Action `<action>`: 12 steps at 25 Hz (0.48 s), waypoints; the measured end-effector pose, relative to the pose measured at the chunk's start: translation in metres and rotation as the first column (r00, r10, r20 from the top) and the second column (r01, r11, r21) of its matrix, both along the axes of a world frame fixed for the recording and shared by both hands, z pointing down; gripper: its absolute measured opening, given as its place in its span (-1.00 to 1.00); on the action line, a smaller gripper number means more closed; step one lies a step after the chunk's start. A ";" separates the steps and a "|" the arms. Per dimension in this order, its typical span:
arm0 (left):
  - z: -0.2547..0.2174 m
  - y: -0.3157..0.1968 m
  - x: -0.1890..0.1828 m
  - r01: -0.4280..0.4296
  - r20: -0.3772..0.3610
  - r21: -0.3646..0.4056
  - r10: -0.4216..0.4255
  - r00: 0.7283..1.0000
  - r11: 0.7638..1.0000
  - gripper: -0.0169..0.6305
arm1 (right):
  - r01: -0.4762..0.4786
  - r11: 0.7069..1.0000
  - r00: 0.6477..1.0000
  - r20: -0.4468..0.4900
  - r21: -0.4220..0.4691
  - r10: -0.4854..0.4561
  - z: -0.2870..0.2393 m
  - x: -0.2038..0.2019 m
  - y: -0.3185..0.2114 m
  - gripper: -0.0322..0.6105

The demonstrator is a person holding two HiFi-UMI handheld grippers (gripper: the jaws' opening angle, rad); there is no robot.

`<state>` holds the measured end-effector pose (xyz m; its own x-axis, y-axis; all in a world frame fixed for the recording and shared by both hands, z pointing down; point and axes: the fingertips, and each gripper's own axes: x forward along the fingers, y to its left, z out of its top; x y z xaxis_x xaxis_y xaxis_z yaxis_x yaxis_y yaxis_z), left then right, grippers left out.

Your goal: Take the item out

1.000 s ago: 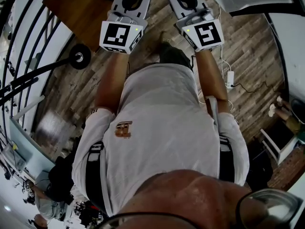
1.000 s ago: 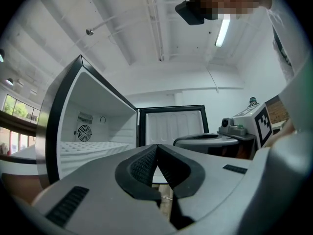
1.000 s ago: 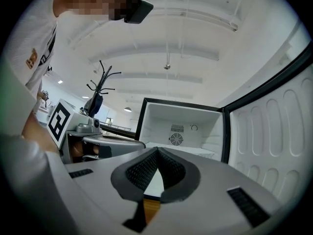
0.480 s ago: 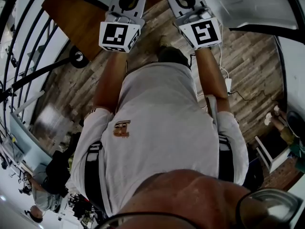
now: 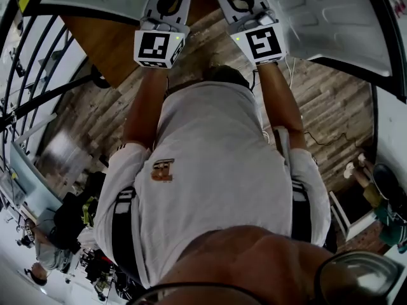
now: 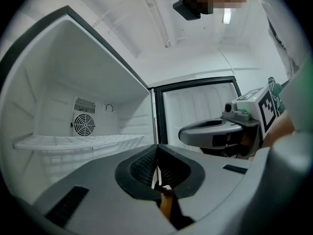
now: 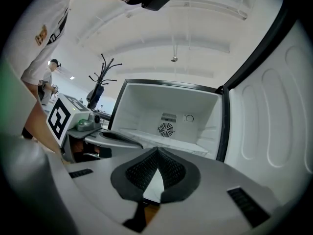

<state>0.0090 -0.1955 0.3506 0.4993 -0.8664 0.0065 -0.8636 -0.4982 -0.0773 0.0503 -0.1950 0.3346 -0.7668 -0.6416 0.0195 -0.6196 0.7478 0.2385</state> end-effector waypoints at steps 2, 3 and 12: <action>0.003 -0.010 0.002 0.018 0.015 -0.002 -0.018 1.000 1.000 -0.89 | -0.002 1.000 1.000 -0.019 -0.017 0.002 0.003 0.002 -0.009 -0.80; 0.004 -0.015 0.003 0.026 0.023 -0.003 -0.026 0.999 1.000 -0.89 | 0.002 1.000 1.000 -0.031 -0.017 -0.003 0.004 0.002 -0.013 -0.80; 0.015 -0.045 -0.002 0.063 0.119 0.006 -0.063 0.991 0.998 -0.89 | -0.016 0.999 0.983 -0.182 0.032 0.022 0.021 0.001 -0.048 -0.80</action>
